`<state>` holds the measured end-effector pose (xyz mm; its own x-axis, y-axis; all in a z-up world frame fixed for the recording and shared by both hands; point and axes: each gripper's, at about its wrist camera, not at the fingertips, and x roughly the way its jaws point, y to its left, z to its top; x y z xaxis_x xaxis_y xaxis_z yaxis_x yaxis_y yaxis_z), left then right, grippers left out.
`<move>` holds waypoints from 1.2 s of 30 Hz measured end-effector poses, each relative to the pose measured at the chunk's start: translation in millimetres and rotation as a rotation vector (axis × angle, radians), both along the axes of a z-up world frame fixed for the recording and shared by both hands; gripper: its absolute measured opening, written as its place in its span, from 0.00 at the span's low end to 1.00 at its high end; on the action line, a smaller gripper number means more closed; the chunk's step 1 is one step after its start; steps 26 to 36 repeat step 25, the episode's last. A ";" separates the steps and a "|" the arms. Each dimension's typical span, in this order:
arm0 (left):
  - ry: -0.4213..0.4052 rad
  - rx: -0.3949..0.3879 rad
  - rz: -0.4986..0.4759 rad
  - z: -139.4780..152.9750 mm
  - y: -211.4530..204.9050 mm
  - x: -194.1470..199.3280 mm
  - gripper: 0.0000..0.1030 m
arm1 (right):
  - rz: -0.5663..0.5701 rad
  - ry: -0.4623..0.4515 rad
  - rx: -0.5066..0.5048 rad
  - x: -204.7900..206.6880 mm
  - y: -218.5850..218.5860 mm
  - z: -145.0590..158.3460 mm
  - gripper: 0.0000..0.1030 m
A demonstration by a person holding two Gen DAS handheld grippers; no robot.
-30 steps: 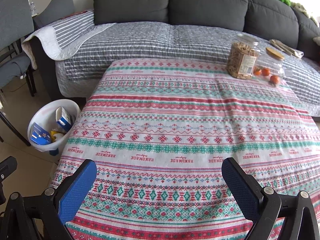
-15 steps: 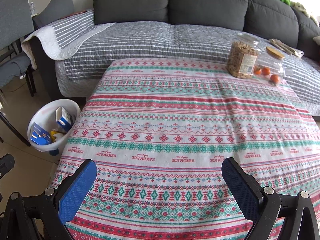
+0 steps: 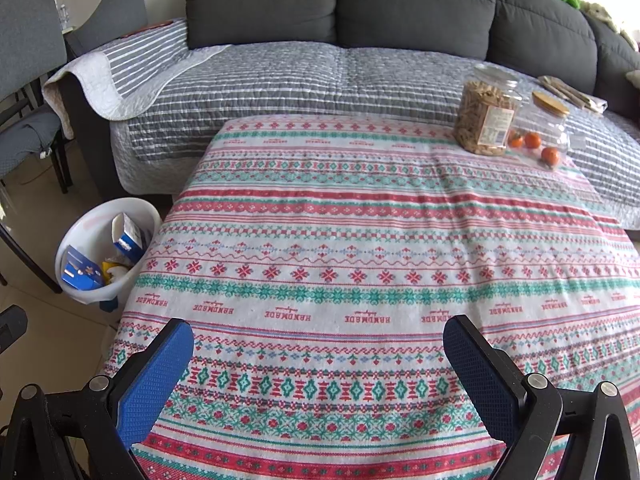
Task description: Collect trash
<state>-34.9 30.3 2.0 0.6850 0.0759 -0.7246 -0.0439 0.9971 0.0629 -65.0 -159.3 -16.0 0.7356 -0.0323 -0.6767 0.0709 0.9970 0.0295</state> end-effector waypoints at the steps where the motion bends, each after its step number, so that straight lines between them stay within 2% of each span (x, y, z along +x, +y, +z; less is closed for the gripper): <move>1: 0.000 0.000 0.001 0.2 0.0 0.1 0.93 | 0.000 0.000 0.000 0.1 -0.1 0.0 0.99; 36: 0.006 0.006 -0.017 -0.8 -4.5 3.6 0.93 | -0.015 0.007 0.011 -0.1 4.1 -1.9 0.99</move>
